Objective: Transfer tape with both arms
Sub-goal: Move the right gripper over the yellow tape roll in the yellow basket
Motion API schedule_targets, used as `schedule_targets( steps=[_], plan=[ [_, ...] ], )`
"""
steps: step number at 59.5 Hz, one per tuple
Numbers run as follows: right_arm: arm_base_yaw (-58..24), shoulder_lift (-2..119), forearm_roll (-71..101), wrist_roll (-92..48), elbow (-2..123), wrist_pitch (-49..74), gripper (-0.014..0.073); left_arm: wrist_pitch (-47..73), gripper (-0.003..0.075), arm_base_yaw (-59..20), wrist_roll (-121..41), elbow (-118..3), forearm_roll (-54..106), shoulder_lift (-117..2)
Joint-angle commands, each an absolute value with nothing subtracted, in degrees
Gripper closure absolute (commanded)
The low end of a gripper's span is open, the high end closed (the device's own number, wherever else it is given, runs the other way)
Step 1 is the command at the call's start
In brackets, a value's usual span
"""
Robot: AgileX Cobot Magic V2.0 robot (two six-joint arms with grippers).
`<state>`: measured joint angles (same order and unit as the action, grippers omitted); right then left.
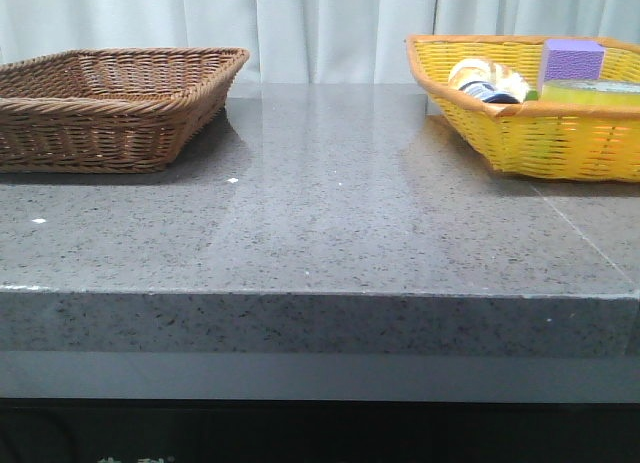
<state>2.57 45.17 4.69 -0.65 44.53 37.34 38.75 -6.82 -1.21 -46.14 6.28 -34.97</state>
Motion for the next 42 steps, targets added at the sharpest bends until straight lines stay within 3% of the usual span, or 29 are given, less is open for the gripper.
schedule_targets(
  steps=[1,18,42],
  plan=[
    [2.66,46.36,4.92,-1.13,46.38,33.11,0.0059,33.94,0.0217,-11.23,-1.09,-47.97,6.76,-35.46],
    [6.28,57.89,4.87,-0.47,59.93,41.21,0.0055,31.92,0.0230,-22.82,-1.09,-47.97,6.76,-35.46],
    [9.01,81.36,5.88,-0.47,85.04,54.90,0.0055,31.37,0.0230,-23.92,-1.09,-47.97,6.89,-35.46]
  ],
)
